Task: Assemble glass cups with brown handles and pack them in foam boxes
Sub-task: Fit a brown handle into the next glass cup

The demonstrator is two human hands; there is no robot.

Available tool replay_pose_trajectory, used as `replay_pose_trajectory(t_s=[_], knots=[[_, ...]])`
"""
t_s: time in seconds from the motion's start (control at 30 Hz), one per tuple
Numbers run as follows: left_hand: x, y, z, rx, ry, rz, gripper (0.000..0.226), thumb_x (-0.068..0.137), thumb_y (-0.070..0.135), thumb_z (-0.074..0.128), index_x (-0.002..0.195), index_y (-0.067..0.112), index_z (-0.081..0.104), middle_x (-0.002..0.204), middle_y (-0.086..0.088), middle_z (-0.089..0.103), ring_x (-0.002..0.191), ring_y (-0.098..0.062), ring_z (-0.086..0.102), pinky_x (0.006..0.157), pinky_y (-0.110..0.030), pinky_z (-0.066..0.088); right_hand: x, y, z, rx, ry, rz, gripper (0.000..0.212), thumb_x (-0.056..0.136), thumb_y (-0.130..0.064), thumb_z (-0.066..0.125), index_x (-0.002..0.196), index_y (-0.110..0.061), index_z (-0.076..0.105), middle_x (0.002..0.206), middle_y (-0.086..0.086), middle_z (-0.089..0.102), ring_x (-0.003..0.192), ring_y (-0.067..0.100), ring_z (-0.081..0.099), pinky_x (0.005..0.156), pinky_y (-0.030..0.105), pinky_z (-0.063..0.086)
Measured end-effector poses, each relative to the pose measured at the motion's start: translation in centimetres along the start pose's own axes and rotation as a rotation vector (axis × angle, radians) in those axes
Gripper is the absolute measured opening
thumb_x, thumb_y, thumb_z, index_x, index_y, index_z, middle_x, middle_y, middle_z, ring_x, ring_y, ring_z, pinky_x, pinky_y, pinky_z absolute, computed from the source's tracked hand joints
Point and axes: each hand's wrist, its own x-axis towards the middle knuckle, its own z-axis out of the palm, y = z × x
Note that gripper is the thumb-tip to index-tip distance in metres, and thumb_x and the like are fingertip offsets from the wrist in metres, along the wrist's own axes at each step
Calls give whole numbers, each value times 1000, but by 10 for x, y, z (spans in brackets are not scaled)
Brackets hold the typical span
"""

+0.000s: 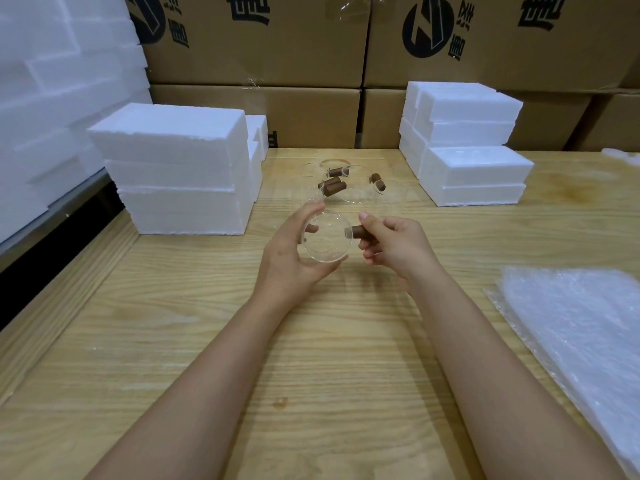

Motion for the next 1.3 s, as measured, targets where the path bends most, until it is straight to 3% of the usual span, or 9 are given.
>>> replay_pose_trajectory(t_s=[0.17,0.33,0.57,0.7,0.87,0.97,1.1,1.23,1.3], knots=[[-1,2,0,16,41,9,75,65,23,87,126,40,47,113,26,55,86,6,54,79,-2,35,-7,-7,18,-63,7,-98,33,86,-53,59,87,-21,67,85,-3,66,77,7,63,60,26,52],[-1,4,2,57,68,6,78,63,16,88,127,38,49,94,23,55,71,1,49,71,-2,36,-11,-5,32,-143,60,-187,34,78,-51,70,80,-18,61,87,-1,55,79,10,52,74,25,44],[-1,5,5,118,54,-35,73,56,15,89,123,22,60,86,34,52,65,10,49,66,0,34,-13,-5,38,-456,44,-86,56,60,-64,73,94,-29,45,111,-5,33,119,20,37,97,34,42],[-1,6,3,117,39,-98,74,55,19,89,123,27,59,75,30,53,65,16,50,66,1,34,-12,-7,34,-594,-38,-87,72,54,-65,76,105,-30,40,113,-6,30,113,14,26,87,26,30],[0,6,0,18,34,-211,69,57,28,86,117,44,56,80,-3,66,67,-10,56,64,-7,42,-12,-12,23,-639,-135,-184,69,54,-55,82,107,-31,45,113,-8,34,113,16,34,79,25,36],[0,8,0,-51,35,-233,65,55,39,81,116,43,58,90,9,68,67,-14,57,65,-18,49,-10,-16,11,-560,-233,-207,56,57,-45,85,101,-31,52,114,-8,39,114,15,46,91,30,44],[0,8,2,-82,60,-228,65,54,52,79,115,42,59,84,17,66,64,-4,56,62,-17,47,-5,-16,-2,-415,-365,-246,38,70,-28,83,101,-20,63,118,3,56,99,6,61,78,14,44],[0,5,1,-48,62,-210,69,57,43,88,120,37,59,70,6,63,63,-7,57,63,-16,46,-4,-14,-5,-319,-359,-267,7,85,-25,70,91,-21,68,92,-15,68,83,-3,62,75,12,46],[1,4,1,-25,62,-203,70,59,41,88,122,36,58,68,7,62,63,-2,58,65,-13,45,-5,-15,-1,-324,-309,-277,12,91,-28,62,79,-26,66,69,-28,61,67,-10,54,66,6,40]])
